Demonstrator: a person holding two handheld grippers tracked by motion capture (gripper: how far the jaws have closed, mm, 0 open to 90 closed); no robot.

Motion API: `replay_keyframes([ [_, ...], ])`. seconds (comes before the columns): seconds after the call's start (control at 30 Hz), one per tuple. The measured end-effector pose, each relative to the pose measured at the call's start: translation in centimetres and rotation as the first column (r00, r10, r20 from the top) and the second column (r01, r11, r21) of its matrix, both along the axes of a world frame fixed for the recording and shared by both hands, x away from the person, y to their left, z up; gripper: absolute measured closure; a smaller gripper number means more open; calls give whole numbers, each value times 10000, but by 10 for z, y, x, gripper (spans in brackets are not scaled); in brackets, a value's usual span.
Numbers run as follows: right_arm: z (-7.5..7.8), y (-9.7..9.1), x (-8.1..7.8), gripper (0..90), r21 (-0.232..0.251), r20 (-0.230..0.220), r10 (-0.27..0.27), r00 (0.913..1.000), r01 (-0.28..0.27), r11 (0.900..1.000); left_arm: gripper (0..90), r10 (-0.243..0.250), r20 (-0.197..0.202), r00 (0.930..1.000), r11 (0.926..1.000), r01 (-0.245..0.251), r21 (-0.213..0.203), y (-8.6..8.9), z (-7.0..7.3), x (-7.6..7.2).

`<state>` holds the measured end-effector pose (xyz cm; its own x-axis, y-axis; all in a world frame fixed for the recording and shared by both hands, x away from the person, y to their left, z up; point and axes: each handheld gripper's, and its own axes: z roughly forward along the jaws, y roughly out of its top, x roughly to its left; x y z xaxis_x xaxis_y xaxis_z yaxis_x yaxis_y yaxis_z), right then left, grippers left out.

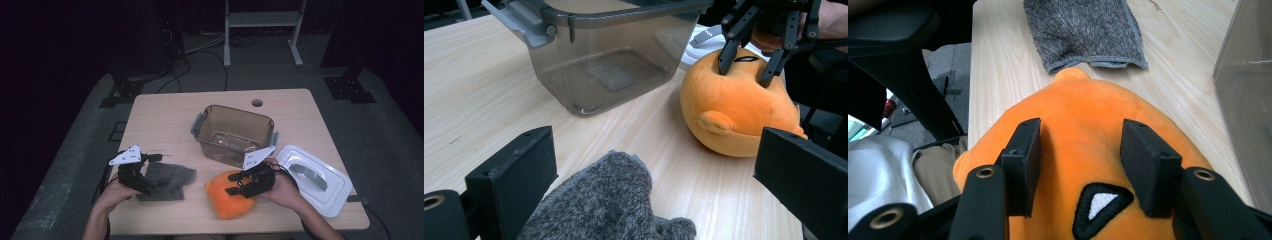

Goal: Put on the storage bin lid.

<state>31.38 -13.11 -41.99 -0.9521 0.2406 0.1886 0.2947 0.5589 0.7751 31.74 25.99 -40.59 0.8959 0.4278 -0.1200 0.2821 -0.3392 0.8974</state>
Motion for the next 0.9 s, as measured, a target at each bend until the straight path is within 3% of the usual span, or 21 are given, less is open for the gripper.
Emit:
replay_keyframes([
  [0.17, 0, 0, -1, 468, 33, 4, 234, 9997, -234, 9997, 28, -18, 23, 10000, 10000, 18, 30, -1, 0, -1],
  [0.3, 0, 1, -2, 477, 26, 62, 108, 9999, -108, 9999, 28, -26, 34, 10000, 10000, 26, 52, -1, 0, -1],
  [0.6, 1, 3, 0, 638, -312, -484, 11, 9988, -26, 9995, 28, 13, 15, 10000, 10000, -13, 83, -1, -1, 0],
  [0.9, 6, 6, -3, 738, -458, -468, -86, 9989, 64, 9989, 28, 117, 15, 9999, 9999, -117, 77, 0, -1, 1],
])
